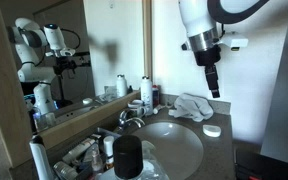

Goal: Pick up the toothpaste from the right side of the counter and put it on the left side of the counter

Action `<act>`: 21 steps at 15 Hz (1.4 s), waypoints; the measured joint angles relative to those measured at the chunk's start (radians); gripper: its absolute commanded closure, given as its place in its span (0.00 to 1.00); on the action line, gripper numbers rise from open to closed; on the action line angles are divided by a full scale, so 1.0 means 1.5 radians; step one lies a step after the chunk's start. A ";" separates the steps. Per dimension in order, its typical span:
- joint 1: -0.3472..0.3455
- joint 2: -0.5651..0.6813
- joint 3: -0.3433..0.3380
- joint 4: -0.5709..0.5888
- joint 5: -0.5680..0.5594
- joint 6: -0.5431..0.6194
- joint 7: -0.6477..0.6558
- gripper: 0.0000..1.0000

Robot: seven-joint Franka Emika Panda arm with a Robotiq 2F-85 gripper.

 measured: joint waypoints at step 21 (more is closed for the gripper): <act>-0.116 0.336 -0.238 0.209 0.250 0.308 0.059 0.00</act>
